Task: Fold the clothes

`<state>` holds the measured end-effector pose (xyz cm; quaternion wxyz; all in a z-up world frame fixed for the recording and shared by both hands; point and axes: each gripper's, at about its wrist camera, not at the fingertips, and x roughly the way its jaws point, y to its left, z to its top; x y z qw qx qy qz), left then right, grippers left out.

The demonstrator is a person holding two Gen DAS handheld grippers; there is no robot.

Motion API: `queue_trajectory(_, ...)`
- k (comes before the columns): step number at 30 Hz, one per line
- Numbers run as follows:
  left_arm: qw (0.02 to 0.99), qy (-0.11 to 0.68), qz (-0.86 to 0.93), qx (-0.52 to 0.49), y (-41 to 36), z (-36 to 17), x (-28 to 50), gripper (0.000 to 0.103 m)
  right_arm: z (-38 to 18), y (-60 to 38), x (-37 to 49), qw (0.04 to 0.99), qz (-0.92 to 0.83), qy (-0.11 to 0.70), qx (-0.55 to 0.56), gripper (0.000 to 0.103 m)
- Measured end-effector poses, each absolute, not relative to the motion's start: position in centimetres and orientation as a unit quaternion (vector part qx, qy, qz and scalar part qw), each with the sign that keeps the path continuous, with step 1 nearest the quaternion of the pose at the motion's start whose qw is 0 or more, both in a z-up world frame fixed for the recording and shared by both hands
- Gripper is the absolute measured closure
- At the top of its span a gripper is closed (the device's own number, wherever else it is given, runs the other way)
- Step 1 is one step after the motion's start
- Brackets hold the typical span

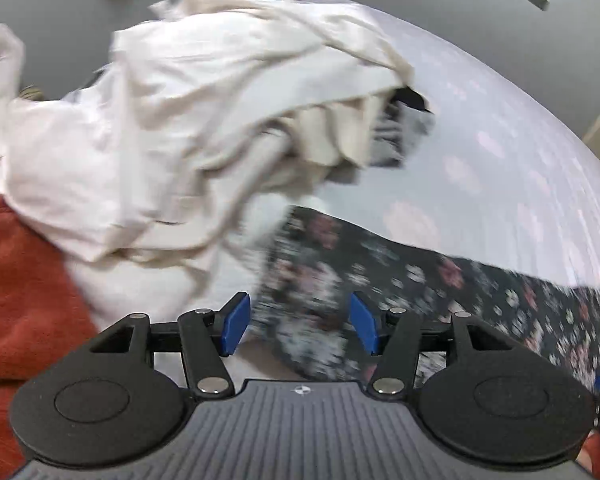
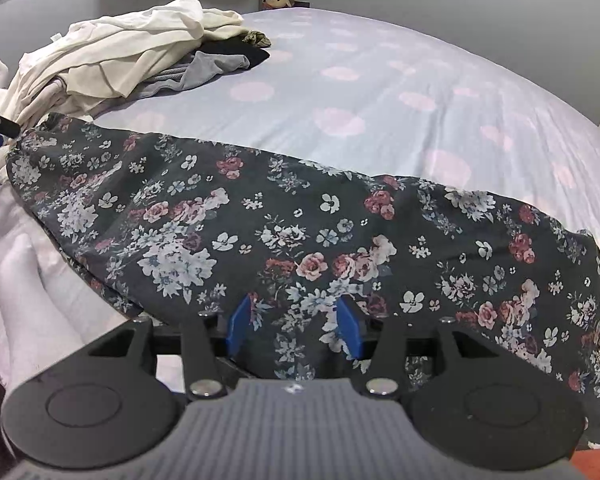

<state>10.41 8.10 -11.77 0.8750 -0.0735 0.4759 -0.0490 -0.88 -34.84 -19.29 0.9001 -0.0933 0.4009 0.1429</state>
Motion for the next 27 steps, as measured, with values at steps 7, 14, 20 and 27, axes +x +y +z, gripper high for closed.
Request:
queue_trajectory(7, 0.862, 0.494, -0.017, -0.117, 11.9, -12.6, 12.0, 0.047, -19.2, -35.1, -1.0, 0.902, 0.141, 0.398, -0.087, 0.051)
queue_trajectory(14, 0.843, 0.519, -0.034, -0.138, 11.6, -14.8, 12.8, 0.046, -19.3, -35.0, -1.0, 0.903, 0.142, 0.397, -0.084, 0.051)
queue_trajectory(20, 0.835, 0.536, -0.037, -0.119, 10.4, -16.7, 14.2, 0.047, -19.3, -35.1, -1.0, 0.903, 0.141, 0.397, -0.082, 0.051)
queue_trajectory(27, 0.835, 0.541, -0.040, -0.095, 9.1, -18.2, 14.6, 0.051, -19.3, -34.9, -0.9, 0.904, 0.141, 0.397, -0.078, 0.051)
